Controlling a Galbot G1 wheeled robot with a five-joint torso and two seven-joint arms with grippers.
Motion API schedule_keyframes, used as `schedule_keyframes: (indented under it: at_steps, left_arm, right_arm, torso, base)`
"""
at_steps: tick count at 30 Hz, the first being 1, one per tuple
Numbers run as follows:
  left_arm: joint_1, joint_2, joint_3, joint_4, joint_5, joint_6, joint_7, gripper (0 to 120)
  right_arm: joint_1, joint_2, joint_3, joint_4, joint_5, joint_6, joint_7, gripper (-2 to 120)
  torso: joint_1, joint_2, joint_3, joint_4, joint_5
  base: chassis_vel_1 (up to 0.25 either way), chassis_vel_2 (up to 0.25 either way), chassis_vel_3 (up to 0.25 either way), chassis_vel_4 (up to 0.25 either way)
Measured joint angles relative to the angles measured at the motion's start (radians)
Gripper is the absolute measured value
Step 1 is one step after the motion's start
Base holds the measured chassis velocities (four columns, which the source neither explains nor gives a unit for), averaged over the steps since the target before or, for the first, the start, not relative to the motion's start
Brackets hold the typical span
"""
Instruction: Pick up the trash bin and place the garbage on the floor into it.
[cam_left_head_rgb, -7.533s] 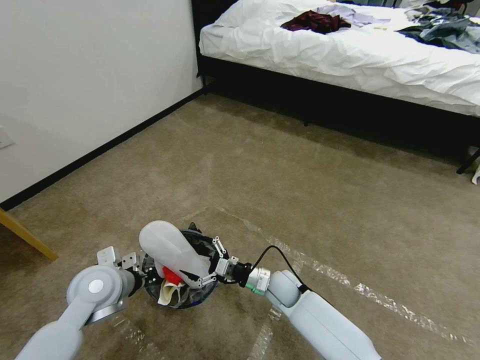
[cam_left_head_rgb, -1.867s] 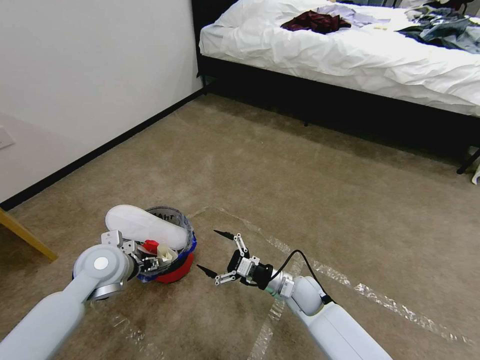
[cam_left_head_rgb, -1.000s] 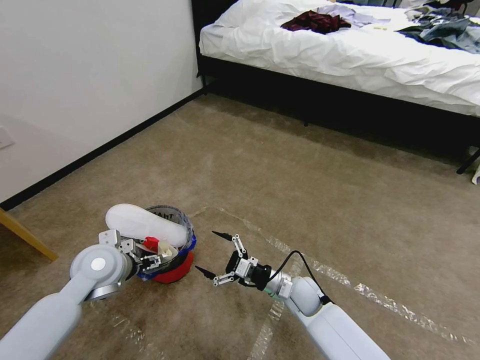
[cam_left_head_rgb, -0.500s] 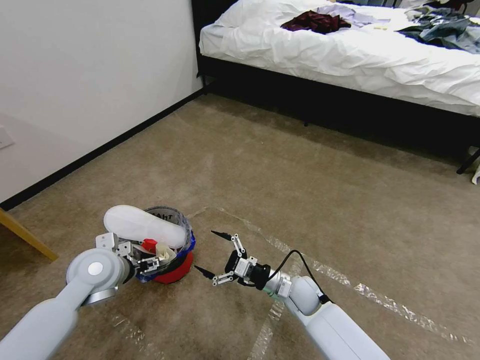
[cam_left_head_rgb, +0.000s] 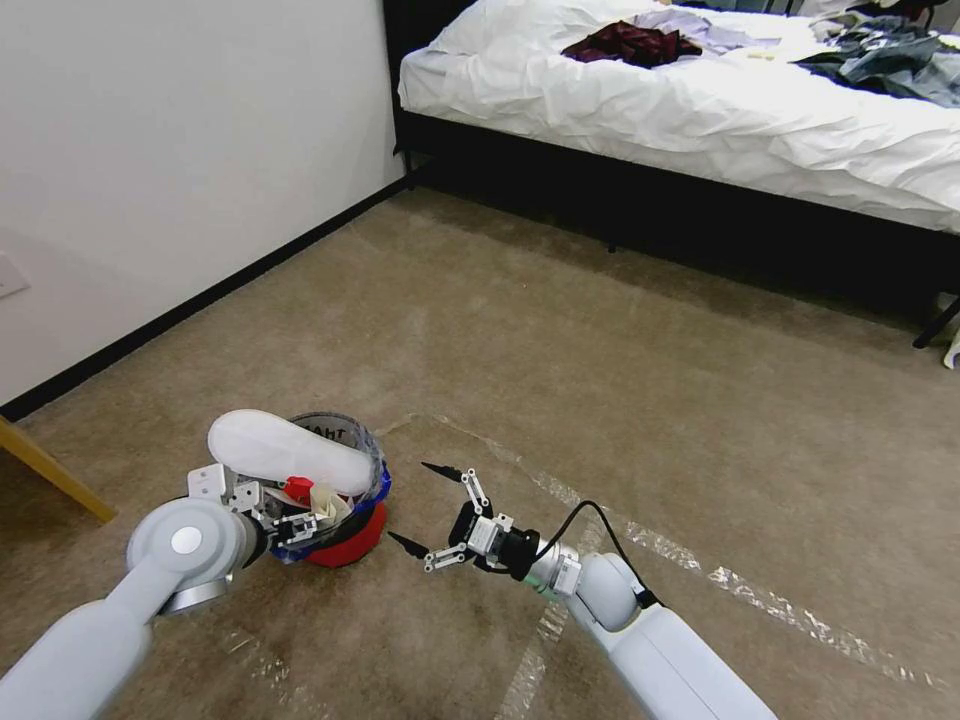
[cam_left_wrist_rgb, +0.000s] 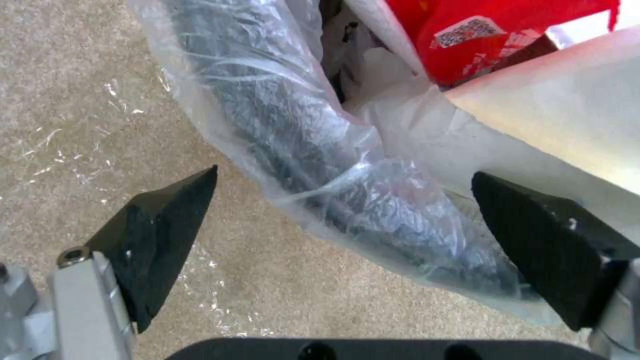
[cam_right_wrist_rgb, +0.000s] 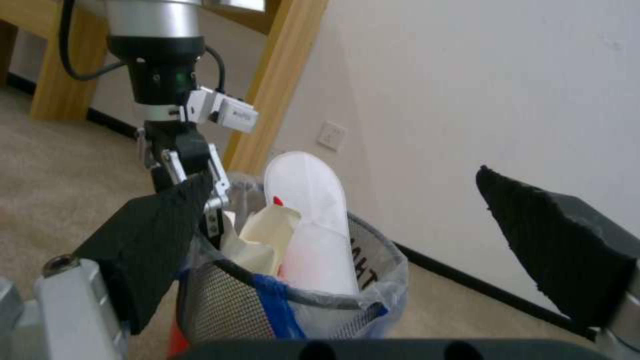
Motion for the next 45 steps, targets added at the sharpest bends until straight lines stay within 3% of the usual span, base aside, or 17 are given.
schedule_keyframes:
  at_steps: [45]
  left_arm:
    - [0.068,0.093,-0.038,-0.081,-0.026,0.000,0.004,100]
  right_arm:
    - [-0.004,0.017,-0.001,0.006,-0.003,0.000,0.001,100]
  torso:
    - [0.000,0.000,0.000,0.0000,0.0000]
  base:
    - [0.000,0.000,0.000,0.000]
